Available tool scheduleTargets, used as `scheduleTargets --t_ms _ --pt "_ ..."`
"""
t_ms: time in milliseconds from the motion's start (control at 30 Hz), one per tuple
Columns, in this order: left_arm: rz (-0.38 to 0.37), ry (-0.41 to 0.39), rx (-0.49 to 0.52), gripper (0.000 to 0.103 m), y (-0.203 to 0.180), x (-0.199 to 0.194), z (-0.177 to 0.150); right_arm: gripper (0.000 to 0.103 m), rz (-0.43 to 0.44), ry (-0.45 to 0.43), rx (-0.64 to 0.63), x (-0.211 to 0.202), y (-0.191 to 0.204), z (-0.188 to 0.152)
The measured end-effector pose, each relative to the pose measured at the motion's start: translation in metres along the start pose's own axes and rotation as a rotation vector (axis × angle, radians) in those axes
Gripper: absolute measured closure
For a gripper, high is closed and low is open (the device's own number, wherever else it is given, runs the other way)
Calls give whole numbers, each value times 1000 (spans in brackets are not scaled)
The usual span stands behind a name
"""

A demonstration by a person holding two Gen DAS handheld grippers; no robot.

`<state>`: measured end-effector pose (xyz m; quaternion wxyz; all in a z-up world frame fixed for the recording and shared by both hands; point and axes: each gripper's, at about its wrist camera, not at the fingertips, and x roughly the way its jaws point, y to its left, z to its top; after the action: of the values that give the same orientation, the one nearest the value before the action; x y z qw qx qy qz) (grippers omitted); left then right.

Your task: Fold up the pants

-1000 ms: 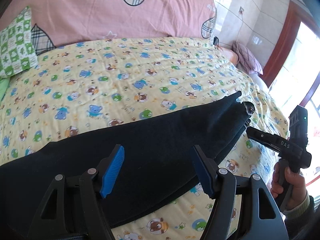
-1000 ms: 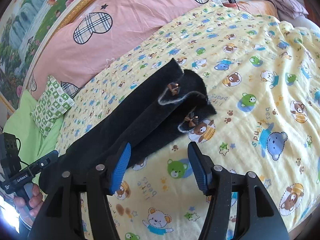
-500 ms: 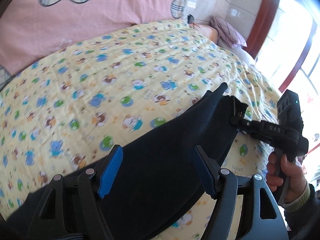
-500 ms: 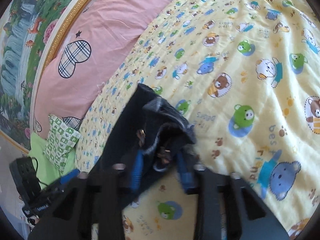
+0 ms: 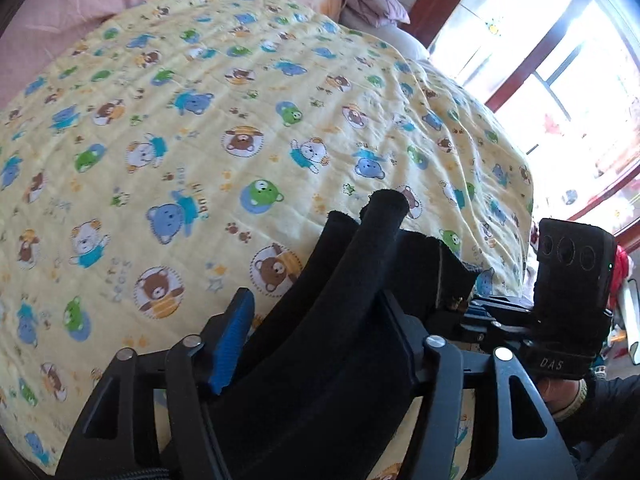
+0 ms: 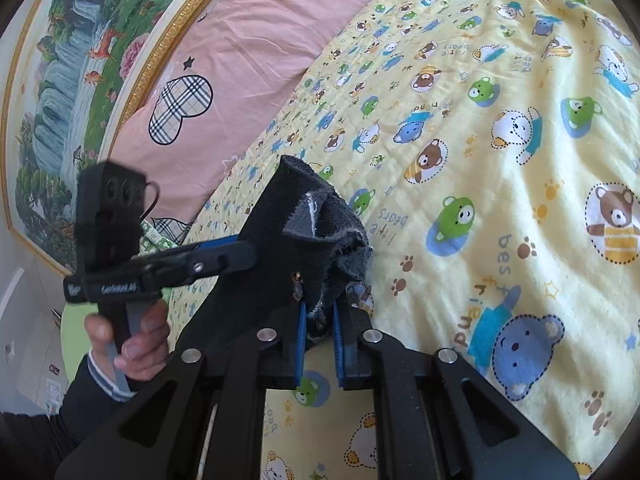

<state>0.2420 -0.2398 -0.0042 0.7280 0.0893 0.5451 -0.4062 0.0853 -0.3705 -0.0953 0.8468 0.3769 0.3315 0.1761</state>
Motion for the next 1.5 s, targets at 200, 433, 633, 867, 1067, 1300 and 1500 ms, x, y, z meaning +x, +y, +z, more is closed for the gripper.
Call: scheduleTargets --t_ms 200,433,633,867,1067,1300,1500 --pt "-73 39 28 82 -2 26 13 91 -4 8 -28 1 0 -1" --pt "-53 -111 71 93 -14 -14 0 91 -10 6 -83 0 17 4" --pt "-64 -261 37 93 -14 -73 -17 91 71 -25 -183 -15 58 13" --pt "-40 -383 -5 93 -7 -128 -58 91 199 -3 -293 -14 117 10" --pt "-18 -453 -83 93 17 -163 -105 91 258 60 -377 5 158 -7" --pt "3 -486 -199 93 49 -169 -156 91 295 166 -456 43 192 -32" --pt "18 -486 -275 93 74 -156 -189 91 300 268 -465 77 196 -53"
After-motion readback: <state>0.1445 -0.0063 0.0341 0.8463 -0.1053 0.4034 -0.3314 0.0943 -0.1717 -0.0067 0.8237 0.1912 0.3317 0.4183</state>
